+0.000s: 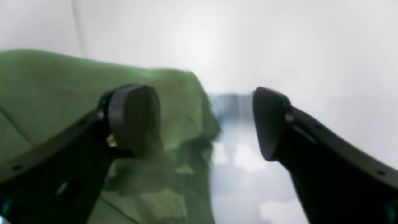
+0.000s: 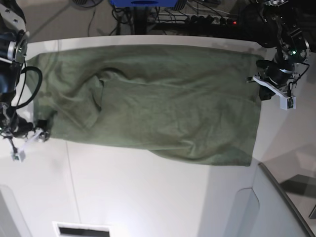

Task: Layout the t-shirt on the table in an organized manner, then fold the t-shirt properly
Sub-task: 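Release the edge and move the right gripper to the shirt's opposite corner, then reach the left gripper across and grasp fabric near the shirt's middle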

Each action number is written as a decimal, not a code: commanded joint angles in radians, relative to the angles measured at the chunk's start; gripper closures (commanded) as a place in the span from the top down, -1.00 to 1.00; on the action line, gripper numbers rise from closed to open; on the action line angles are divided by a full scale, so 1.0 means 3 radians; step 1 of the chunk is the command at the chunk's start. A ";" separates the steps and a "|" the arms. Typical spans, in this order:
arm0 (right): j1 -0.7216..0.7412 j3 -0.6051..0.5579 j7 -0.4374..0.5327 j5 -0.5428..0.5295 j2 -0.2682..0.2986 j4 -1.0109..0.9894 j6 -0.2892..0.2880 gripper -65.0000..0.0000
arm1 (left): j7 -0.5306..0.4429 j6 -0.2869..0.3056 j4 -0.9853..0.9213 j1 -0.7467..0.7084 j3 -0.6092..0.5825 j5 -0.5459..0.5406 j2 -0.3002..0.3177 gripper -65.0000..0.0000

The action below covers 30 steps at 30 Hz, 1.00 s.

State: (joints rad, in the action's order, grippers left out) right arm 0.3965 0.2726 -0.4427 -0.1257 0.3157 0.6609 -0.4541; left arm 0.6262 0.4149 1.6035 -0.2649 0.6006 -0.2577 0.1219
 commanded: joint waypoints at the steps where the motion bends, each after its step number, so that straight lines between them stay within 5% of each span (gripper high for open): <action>1: 0.0108 0.0004 0.0102 -0.0023 0.0065 -0.0006 0.0013 0.51 | -0.0059 0.0006 0.0058 0.0016 0.0005 -0.0023 0.0026 -1.00; 10: 0.0108 -0.0001 0.0200 -0.0018 0.0019 -0.0201 0.0013 -0.02 | -0.0059 0.0006 0.0053 0.0016 0.0005 -0.0023 0.0021 -1.00; 16: 0.0108 -0.0001 0.0179 -0.0018 0.0014 -0.0216 0.0018 -1.00 | -0.0054 0.0006 0.0053 0.0016 -0.0025 -0.0018 0.0011 -1.00; 20: 0.0097 -0.0001 0.0174 -0.0018 0.0014 -0.0196 0.0013 -1.00 | -0.0034 0.0006 0.0053 0.0016 -0.0143 -0.0018 -0.0107 -1.00; 24: -0.0041 -0.0001 0.0010 -0.0034 0.0009 0.0132 0.0008 -1.00 | -0.0049 0.0006 0.0053 -0.0050 -0.0859 -0.0039 -0.0163 -1.00; 30: -0.0245 -0.0001 -0.0056 -0.0018 -0.0073 0.0582 0.0008 -1.00 | -0.0054 0.0006 -0.0085 0.0267 -0.1984 -0.0044 -0.0567 -1.00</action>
State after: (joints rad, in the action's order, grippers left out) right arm 0.2958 0.2707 -0.4759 -0.1226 0.2752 0.8127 -0.4522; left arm 0.6285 0.4141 1.5623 -0.1883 -0.0010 -0.2630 -0.0490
